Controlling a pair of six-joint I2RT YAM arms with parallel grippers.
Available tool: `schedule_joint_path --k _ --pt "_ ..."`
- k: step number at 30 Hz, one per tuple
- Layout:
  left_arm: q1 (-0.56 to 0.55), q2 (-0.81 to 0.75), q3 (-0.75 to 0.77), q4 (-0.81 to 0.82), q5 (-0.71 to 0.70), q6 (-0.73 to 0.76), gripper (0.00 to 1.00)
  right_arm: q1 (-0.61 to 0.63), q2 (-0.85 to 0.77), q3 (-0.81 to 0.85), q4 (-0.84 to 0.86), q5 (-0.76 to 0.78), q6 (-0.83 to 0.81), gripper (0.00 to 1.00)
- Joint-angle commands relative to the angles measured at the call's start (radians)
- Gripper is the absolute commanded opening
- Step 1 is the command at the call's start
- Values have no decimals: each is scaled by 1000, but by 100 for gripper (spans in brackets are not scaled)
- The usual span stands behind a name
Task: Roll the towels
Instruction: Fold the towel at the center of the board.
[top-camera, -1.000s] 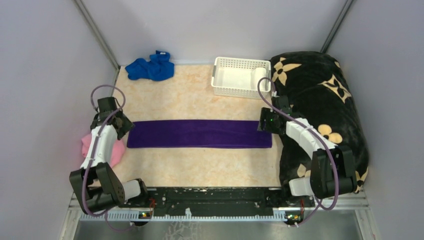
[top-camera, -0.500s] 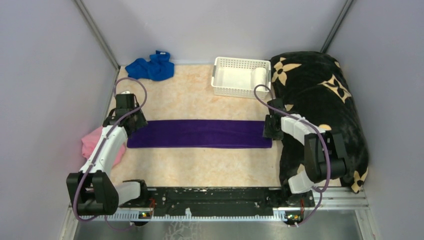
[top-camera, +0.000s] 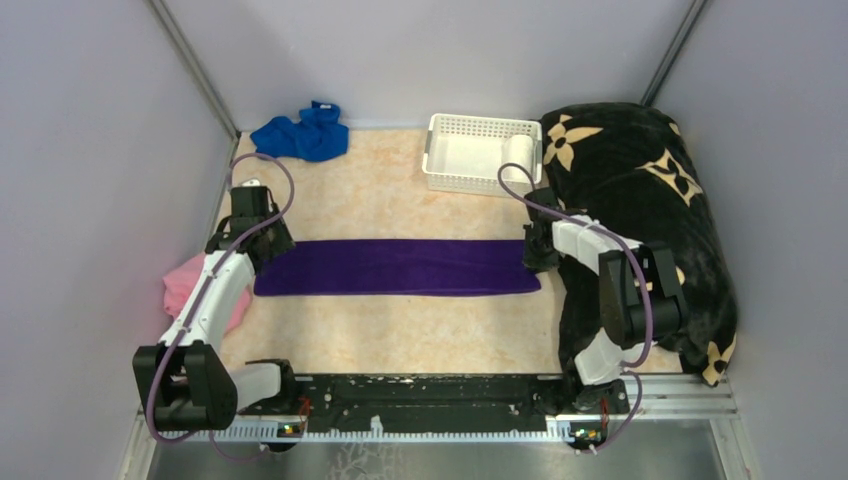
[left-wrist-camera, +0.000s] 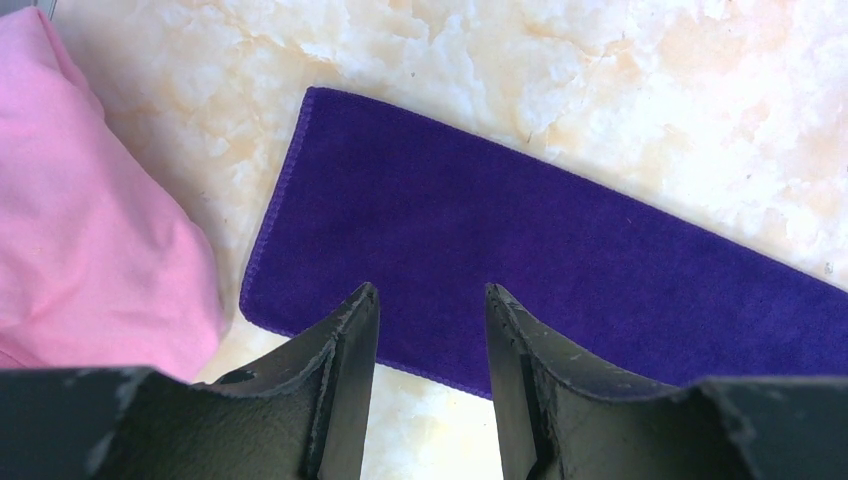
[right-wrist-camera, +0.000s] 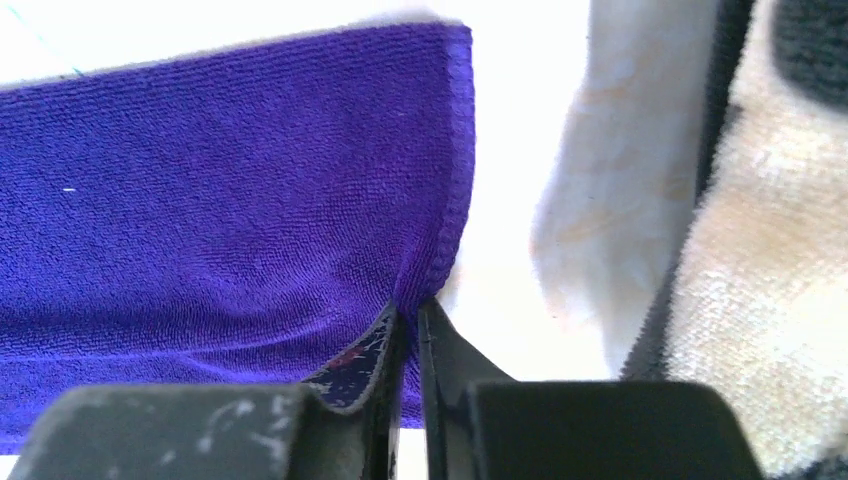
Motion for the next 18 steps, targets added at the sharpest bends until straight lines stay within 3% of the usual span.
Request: schedule_joint_path --k 1,9,18 --pt "-11 -10 12 17 10 19 50 60 141 -47 -2 -50 27 0" --pt "-25 -24 7 24 -1 29 50 187 -28 205 -178 187 20 0" --pt "-32 -33 3 24 8 30 51 167 -193 438 -409 551 -67 0"
